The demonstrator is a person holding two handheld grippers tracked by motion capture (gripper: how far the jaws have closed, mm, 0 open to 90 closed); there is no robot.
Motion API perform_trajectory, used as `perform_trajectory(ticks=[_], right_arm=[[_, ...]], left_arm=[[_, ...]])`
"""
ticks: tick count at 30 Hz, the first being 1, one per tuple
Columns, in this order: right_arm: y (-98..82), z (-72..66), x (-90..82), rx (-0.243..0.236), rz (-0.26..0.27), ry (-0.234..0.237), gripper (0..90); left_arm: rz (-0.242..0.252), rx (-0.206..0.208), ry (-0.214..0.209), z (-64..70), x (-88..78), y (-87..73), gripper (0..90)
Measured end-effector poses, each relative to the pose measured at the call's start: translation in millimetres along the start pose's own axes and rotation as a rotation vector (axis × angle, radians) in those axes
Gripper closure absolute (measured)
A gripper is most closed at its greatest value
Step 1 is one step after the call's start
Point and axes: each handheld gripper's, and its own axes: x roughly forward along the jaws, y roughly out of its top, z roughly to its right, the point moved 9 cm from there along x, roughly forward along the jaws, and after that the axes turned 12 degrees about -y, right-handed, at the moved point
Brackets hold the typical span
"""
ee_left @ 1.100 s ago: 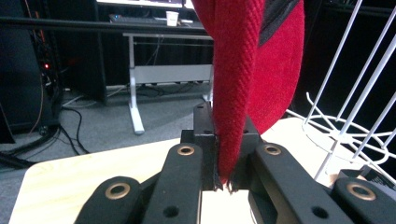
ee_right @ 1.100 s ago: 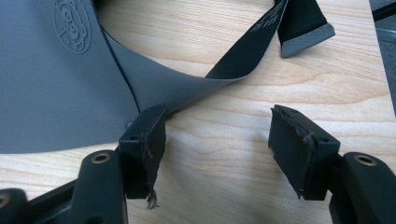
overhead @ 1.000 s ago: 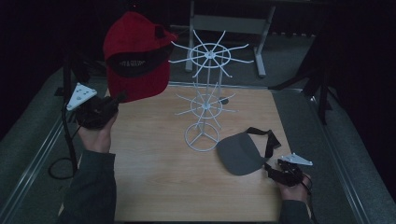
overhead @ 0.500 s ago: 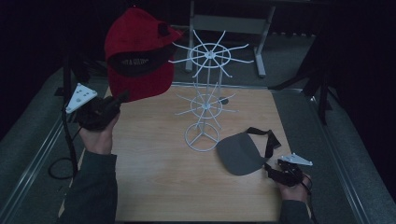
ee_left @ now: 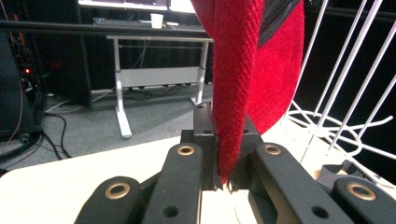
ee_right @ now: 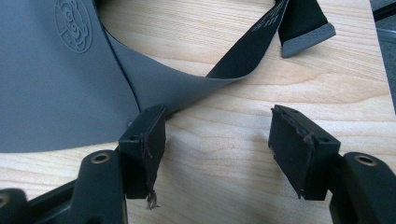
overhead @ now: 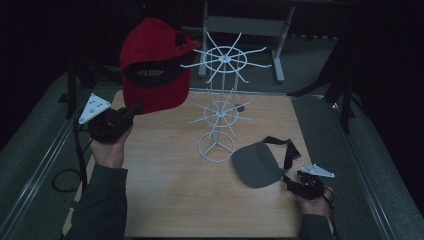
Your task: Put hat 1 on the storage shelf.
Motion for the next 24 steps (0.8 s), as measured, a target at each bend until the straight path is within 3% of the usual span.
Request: perform_trajectory(ticks=[24], right_arm=[[-0.5,-0.5,-0.7,0.002,-0.001,0.001,36.6]], left_arm=[[-0.089,-0.013,-0.018,-0.3,16.0,-56.3,85.6]])
